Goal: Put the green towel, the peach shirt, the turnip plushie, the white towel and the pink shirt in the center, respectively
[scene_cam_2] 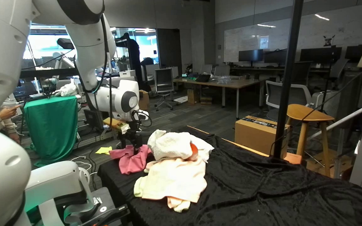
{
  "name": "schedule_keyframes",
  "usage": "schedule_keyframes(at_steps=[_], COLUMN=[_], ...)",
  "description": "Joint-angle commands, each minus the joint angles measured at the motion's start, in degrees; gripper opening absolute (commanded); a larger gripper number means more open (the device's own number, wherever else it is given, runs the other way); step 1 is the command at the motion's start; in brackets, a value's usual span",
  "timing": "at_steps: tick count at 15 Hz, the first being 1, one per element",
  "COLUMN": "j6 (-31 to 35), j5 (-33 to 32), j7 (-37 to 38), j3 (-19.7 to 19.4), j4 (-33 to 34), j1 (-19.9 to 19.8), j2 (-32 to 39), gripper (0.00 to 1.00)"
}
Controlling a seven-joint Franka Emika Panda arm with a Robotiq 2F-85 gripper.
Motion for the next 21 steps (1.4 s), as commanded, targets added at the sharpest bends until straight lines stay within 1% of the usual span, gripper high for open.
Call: schedule_keyframes(at_steps=[1,4,7,8,9,11,12,14,15,16,17,20,21], j6=[-1.82,-1.22,-1.34,-1.44,-1.61,-2.03,-2.31,-2.87,-3.22,-3.49,-3.86,-4.50,-5.03], j5=[-4.04,-7.01,-8.24,-8.30,-8.70,-8.40,-7.49,-7.26,-6.86,-6.12,-5.36,-5.01,-5.46], j7=[2.83,4.56,5.06,5.12,5.39,5.21,4.44,4.28,3.91,2.99,2.31,2.20,2.69], j3=[-2.24,-3.82,-4.57,-4.75,-5.07,-4.96,-4.45,-4.29,-4.01,-3.45,-2.97,-2.68,-2.92], j4=[0.10,-0.06,-0.18,-0.26,-0.30,-0.38,-0.36,-0.39,-0.39,-0.42,-0.41,-0.83,-0.84], j1=[2.50,3.98,4.80,5.01,5.35,5.29,4.77,4.58,4.31,3.76,3.30,2.88,3.08], j2=[-0.94,0.00,0.49,0.53,0.50,0.27,0.21,0.00,-0.11,-0.29,-0.66,-2.28,-2.82], gripper=[1.00,1.00,1.00,0.91,0.74,0.58,0.49,0.35,0.27,0.20,0.16,0.07,0.09])
